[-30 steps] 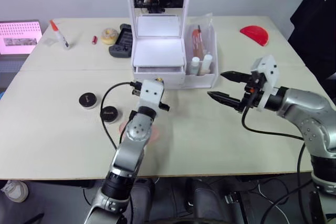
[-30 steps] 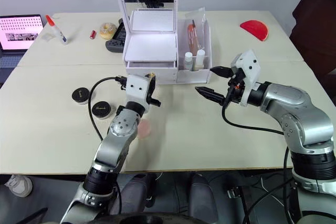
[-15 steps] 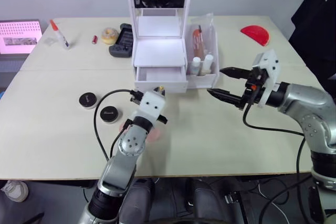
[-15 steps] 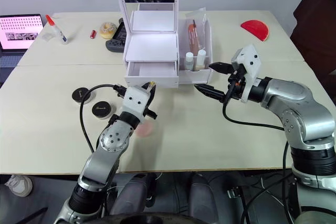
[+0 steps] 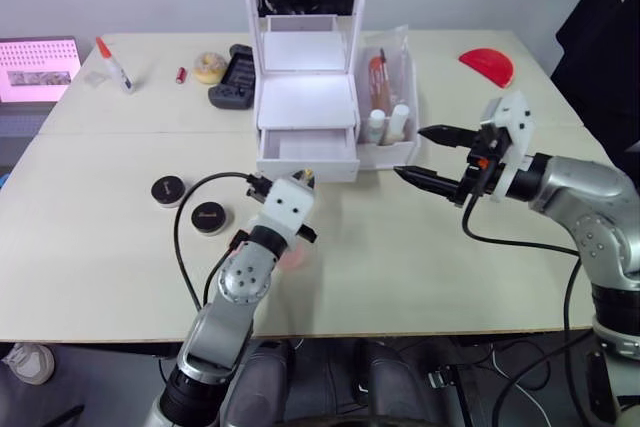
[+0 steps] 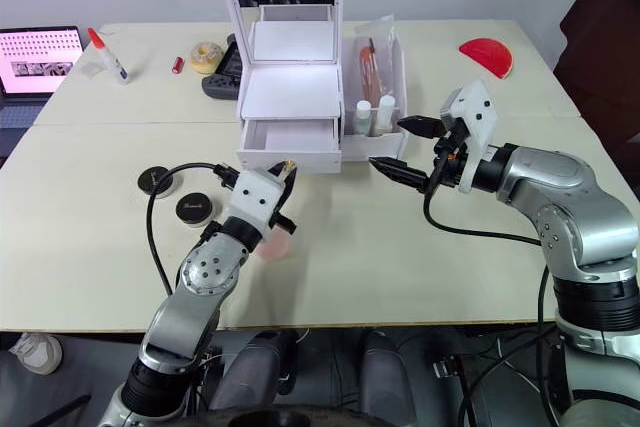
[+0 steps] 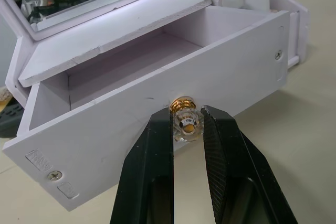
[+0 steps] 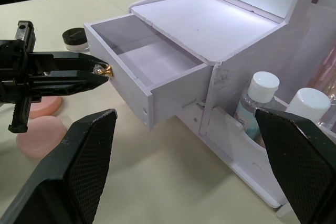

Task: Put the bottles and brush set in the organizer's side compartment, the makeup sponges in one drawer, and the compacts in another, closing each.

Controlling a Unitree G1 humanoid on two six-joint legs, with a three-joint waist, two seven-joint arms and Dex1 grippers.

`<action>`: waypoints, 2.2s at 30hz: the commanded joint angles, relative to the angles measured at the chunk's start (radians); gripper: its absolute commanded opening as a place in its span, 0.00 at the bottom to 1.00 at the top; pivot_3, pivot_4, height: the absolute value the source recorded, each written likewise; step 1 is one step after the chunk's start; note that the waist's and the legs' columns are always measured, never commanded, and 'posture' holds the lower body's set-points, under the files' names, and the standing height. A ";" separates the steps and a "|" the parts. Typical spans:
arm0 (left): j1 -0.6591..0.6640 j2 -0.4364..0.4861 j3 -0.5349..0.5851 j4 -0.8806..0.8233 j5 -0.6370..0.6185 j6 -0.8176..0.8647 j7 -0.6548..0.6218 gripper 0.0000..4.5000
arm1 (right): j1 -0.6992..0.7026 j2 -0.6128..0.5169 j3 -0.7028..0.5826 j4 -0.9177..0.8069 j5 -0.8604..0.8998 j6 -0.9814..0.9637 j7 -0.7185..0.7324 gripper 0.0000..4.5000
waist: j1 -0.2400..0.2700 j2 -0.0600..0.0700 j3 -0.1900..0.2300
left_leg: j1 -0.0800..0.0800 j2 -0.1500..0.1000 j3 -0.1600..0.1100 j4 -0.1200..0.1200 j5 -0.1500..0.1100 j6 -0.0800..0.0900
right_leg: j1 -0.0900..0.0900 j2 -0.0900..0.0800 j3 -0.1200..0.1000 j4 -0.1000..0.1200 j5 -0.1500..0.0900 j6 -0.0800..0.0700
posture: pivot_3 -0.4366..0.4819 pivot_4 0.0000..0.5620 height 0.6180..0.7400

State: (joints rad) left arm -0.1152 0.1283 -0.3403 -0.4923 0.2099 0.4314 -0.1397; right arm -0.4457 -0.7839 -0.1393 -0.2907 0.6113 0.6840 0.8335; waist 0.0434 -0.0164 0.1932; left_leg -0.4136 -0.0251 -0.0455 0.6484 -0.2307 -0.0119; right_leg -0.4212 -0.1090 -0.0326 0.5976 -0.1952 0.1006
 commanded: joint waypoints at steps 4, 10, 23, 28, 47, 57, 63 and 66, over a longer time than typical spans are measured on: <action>-0.003 -0.008 -0.056 -0.070 -0.012 -0.022 -0.055 0.49 | -0.006 0.002 -0.021 -0.036 0.011 -0.004 -0.008 1.00 | -0.004 0.000 0.000 | 0.000 0.000 0.000 0.000 0.000 0.000 | 0.000 0.000 0.000 0.000 0.000 0.000 | 0.48 0.27 0.97; 0.021 0.016 -0.028 -0.116 -0.017 -0.008 -0.079 0.99 | 0.000 0.005 -0.021 -0.040 0.011 -0.008 -0.010 1.00 | -0.007 0.000 0.000 | 0.001 0.002 0.001 -0.001 0.000 0.000 | -0.001 0.002 0.000 0.001 0.000 0.000 | 0.48 0.27 0.97; 0.220 0.190 0.474 -0.420 -0.551 0.217 -0.377 0.99 | 0.088 -0.034 -0.129 -0.069 0.061 0.009 0.021 1.00 | -0.005 0.001 0.000 | 0.000 0.004 0.001 -0.001 0.000 0.000 | -0.002 0.003 0.001 0.000 0.000 -0.001 | 0.48 0.27 0.97; 0.300 0.466 0.888 -0.260 -0.882 0.322 -0.642 0.99 | 0.227 -0.103 -0.292 -0.070 0.106 0.016 0.076 1.00 | -0.004 0.001 0.000 | 0.000 0.004 0.001 -0.001 0.000 0.000 | -0.003 0.005 0.001 0.001 0.000 -0.001 | 0.48 0.27 0.97; 0.220 0.823 1.086 0.427 -0.812 0.108 -0.899 0.99 | 0.622 -0.149 -0.637 0.084 0.021 -0.132 0.223 1.00 | -0.008 0.003 0.000 | 0.001 0.018 0.014 -0.002 -0.004 -0.007 | -0.009 0.007 0.003 -0.003 0.000 -0.001 | 0.48 0.27 0.97; 0.246 0.816 1.089 0.391 -0.808 0.125 -0.875 0.99 | 0.614 -0.160 -0.648 0.101 0.025 -0.141 0.218 1.00 | -0.010 0.003 0.000 | 0.002 0.020 0.017 -0.002 -0.005 -0.008 | -0.009 0.007 0.003 -0.003 0.000 -0.002 | 0.48 0.27 0.97; 0.244 0.816 1.073 0.378 -0.808 0.126 -0.857 0.99 | 0.616 -0.160 -0.640 0.089 0.032 -0.122 0.209 1.00 | -0.007 0.003 0.000 | 0.002 0.021 0.017 -0.002 -0.006 -0.008 | -0.009 0.007 0.003 -0.003 0.000 -0.002 | 0.48 0.27 0.97; 0.228 0.827 1.052 0.378 -0.808 0.124 -0.860 0.99 | 0.603 -0.160 -0.636 0.087 0.037 -0.117 0.199 1.00 | -0.007 0.003 0.000 | 0.002 0.021 0.017 -0.002 -0.006 -0.009 | -0.009 0.007 0.003 -0.003 0.000 -0.002 | 0.48 0.27 0.97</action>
State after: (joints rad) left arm 0.1229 0.9352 0.7134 -0.0903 -0.5979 0.5624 -0.9997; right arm 0.1713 -0.9282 -0.7578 -0.1828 0.6340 0.5683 1.0395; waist 0.0368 -0.0139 0.1931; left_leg -0.4116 -0.0045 -0.0284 0.6465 -0.2364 -0.0204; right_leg -0.4305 -0.1020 -0.0292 0.5947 -0.1951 0.0987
